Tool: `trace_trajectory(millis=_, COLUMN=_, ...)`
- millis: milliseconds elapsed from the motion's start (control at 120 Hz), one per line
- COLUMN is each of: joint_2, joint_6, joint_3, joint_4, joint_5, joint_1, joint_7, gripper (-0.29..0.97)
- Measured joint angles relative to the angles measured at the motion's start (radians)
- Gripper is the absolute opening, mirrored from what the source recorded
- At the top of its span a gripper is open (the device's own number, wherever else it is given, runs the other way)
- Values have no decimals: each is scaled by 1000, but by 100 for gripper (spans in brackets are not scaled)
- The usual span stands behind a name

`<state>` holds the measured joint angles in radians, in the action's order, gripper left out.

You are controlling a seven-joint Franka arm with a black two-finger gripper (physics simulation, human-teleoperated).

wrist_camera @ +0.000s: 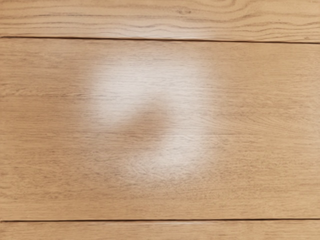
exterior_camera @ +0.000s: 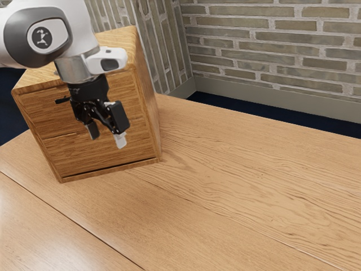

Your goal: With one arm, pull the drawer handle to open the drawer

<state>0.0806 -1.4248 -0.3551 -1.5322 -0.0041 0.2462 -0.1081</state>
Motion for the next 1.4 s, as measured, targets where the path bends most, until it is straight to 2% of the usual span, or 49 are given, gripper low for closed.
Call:
trace_trajectory(millis=67, joint_2=38, joint_6=-41, joint_3=-250, joint_4=-7, joint_5=67, joint_1=323, joint_7=-1, gripper=68)
trace_trajectory(millis=108, joint_2=57, joint_6=-66, joint_3=-353, joint_4=-9, joint_5=104, joint_1=465, joint_7=-4, gripper=68)
trace_trajectory(millis=158, joint_2=79, joint_6=-93, joint_3=-412, joint_4=-11, joint_5=137, joint_1=535, joint_7=-11, gripper=68)
trace_trajectory(millis=242, joint_2=130, joint_6=-126, joint_3=-451, joint_4=-20, joint_5=192, joint_1=606, joint_7=-26, gripper=68)
trace_trajectory(millis=342, joint_2=203, joint_6=-150, joint_3=-529, joint_4=-55, joint_5=260, joint_1=733, joint_7=-44, gripper=68)
trace_trajectory(millis=458, joint_2=277, joint_6=-153, joint_3=-557, joint_4=-87, joint_5=304, joint_1=762, joint_7=-64, gripper=68)
trace_trajectory(millis=733, joint_2=455, joint_6=-140, joint_3=-559, joint_4=-101, joint_5=447, joint_1=817, joint_7=-158, gripper=68)
trace_trajectory(millis=933, joint_2=516, joint_6=-126, joint_3=-589, joint_4=-102, joint_5=525, joint_1=817, joint_7=-246, gripper=68)
trace_trajectory(millis=1025, joint_2=553, joint_6=-123, joint_3=-593, joint_4=-98, joint_5=572, joint_1=850, joint_7=-290, gripper=68)
trace_trajectory(millis=1142, joint_2=574, joint_6=-81, joint_3=-587, joint_4=-87, joint_5=597, joint_1=854, joint_7=-338, gripper=68)
trace_trajectory(millis=1275, joint_2=603, joint_6=-20, joint_3=-511, joint_4=-75, joint_5=643, joint_1=838, joint_7=-382, gripper=68)
trace_trajectory(millis=1400, joint_2=628, joint_6=13, joint_3=-499, joint_4=-49, joint_5=692, joint_1=842, joint_7=-422, gripper=68)
